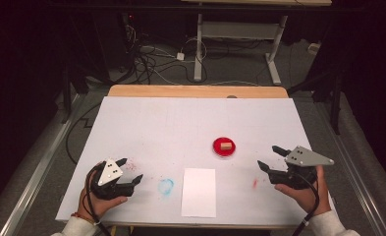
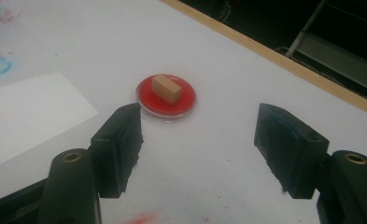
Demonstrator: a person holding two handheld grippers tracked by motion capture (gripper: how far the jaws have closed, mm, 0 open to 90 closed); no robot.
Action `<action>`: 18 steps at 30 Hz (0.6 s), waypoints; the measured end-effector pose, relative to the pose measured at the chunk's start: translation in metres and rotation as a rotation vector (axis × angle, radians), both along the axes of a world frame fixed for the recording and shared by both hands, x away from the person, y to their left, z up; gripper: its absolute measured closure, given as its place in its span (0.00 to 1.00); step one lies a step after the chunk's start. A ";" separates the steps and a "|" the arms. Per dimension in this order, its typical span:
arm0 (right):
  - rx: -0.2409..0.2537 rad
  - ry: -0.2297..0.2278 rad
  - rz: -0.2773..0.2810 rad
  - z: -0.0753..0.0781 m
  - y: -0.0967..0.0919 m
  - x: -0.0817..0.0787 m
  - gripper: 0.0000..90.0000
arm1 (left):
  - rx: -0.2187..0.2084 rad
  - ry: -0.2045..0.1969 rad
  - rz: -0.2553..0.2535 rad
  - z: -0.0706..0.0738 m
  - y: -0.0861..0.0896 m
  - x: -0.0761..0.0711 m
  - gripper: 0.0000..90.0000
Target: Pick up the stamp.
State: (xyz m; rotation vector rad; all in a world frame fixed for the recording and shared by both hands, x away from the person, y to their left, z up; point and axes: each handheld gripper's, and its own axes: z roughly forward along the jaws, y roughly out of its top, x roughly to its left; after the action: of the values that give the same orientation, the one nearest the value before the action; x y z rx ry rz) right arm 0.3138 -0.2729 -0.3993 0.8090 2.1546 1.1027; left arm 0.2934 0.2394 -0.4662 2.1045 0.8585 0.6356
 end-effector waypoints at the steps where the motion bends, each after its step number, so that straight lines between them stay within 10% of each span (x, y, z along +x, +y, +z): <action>1: -0.019 0.003 0.010 0.002 0.001 0.002 0.38 | 0.004 -0.003 0.000 0.000 0.000 -0.001 0.25; 18: -0.329 0.192 0.255 0.025 0.060 0.084 0.43 | 0.018 0.009 0.009 -0.002 0.000 -0.002 0.25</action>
State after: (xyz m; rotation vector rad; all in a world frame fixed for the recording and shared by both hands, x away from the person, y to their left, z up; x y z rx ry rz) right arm 0.3976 -0.2131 -0.3739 0.5166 2.5680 0.7776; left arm 0.2912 0.2396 -0.4683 2.1219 0.8712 0.6411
